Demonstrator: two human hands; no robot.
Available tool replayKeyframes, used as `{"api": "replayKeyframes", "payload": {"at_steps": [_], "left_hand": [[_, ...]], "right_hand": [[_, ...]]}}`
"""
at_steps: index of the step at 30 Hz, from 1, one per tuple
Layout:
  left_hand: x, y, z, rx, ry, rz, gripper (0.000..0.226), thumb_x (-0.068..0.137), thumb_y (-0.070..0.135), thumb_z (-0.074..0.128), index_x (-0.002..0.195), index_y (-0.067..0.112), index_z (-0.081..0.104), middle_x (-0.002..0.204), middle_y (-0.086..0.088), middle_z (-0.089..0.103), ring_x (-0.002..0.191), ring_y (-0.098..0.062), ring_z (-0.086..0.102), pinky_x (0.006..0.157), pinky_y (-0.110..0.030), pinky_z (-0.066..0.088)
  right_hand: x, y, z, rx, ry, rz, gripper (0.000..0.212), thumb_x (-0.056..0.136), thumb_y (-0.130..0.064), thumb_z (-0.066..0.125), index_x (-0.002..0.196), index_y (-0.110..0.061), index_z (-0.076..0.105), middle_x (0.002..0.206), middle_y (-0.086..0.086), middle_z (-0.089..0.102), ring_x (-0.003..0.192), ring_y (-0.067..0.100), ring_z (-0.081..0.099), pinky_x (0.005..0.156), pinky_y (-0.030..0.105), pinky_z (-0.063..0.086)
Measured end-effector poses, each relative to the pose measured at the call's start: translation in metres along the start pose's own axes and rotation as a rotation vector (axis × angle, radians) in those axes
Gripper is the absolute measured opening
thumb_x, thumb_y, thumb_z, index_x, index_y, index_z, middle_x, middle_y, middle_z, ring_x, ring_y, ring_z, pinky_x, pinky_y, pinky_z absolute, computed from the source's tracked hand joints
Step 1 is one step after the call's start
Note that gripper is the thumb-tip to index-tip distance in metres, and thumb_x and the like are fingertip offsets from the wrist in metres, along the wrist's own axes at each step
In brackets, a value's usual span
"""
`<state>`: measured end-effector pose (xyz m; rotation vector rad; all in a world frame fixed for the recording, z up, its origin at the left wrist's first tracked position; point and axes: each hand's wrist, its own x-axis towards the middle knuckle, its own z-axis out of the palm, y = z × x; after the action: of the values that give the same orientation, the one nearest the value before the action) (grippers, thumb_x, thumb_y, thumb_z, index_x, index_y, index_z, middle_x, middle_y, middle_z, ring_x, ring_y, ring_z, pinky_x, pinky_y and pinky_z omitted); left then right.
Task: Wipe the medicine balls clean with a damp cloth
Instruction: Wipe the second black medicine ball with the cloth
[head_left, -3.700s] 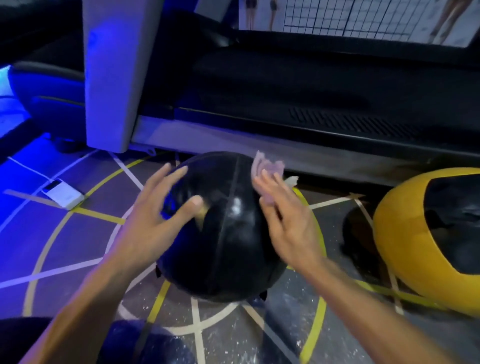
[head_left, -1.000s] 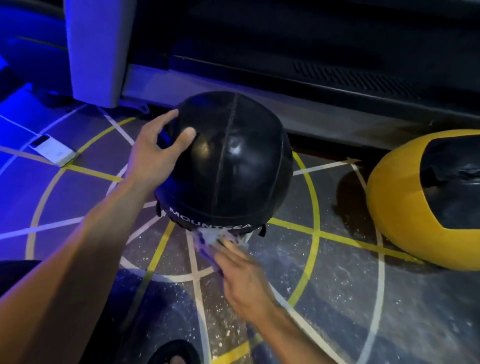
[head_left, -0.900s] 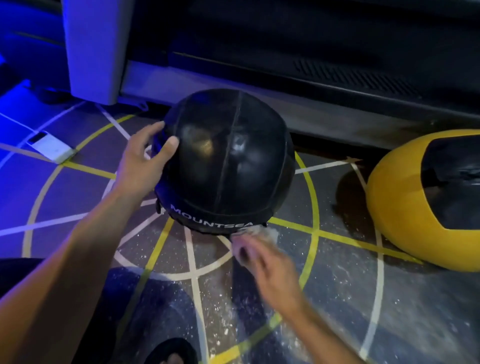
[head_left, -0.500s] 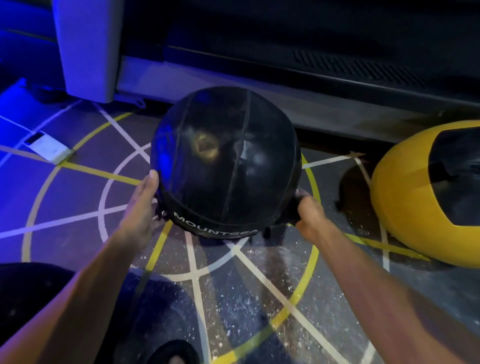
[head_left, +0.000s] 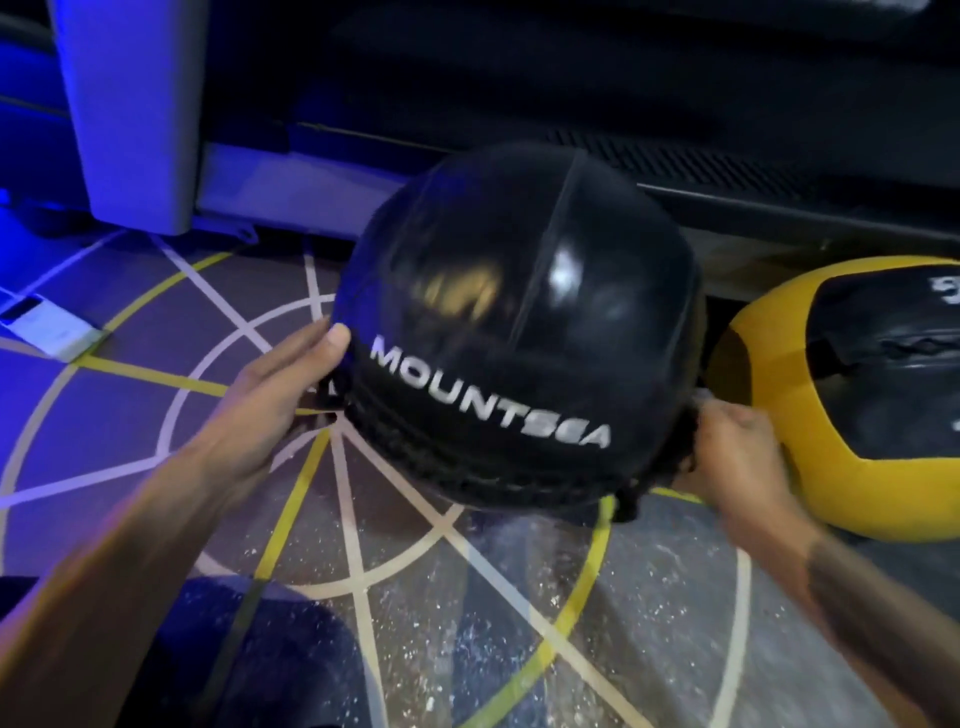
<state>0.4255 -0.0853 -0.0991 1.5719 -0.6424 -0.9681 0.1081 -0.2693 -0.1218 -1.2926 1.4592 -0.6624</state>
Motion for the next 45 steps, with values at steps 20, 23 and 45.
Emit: {"api": "replayKeyframes", "payload": {"at_steps": [20, 23, 45], "left_hand": [[0.052, 0.029, 0.11, 0.526, -0.256, 0.359, 0.06, 0.092, 0.048, 0.067, 0.149, 0.048, 0.046, 0.157, 0.021, 0.043, 0.146, 0.002, 0.036, 0.122, -0.042, 0.034], [0.06, 0.029, 0.117, 0.656, -0.207, 0.401, 0.063, 0.089, 0.053, 0.064, 0.149, 0.053, 0.044, 0.161, 0.02, 0.033, 0.148, 0.002, 0.03, 0.123, -0.042, 0.032], [0.059, 0.008, 0.114, 0.714, -0.176, 0.424, 0.06, 0.095, 0.056, 0.058, 0.146, 0.069, 0.029, 0.163, 0.03, 0.023, 0.153, -0.003, 0.019, 0.125, -0.042, 0.024]], "right_hand": [[0.056, -0.01, -0.072, -0.316, 0.005, -0.39, 0.044, 0.109, -0.023, 0.044, 0.153, -0.024, 0.047, 0.15, -0.018, 0.042, 0.148, 0.004, 0.032, 0.108, 0.004, 0.029], [0.053, -0.004, -0.064, -0.165, 0.057, -0.414, 0.043, 0.11, -0.02, 0.044, 0.153, -0.02, 0.046, 0.142, -0.024, 0.041, 0.148, 0.001, 0.031, 0.119, 0.018, 0.028], [0.05, -0.083, 0.036, -0.627, -0.082, -0.897, 0.035, 0.099, -0.019, 0.038, 0.128, -0.024, 0.057, 0.137, 0.007, 0.055, 0.123, 0.026, 0.057, 0.102, 0.046, 0.048]]}}
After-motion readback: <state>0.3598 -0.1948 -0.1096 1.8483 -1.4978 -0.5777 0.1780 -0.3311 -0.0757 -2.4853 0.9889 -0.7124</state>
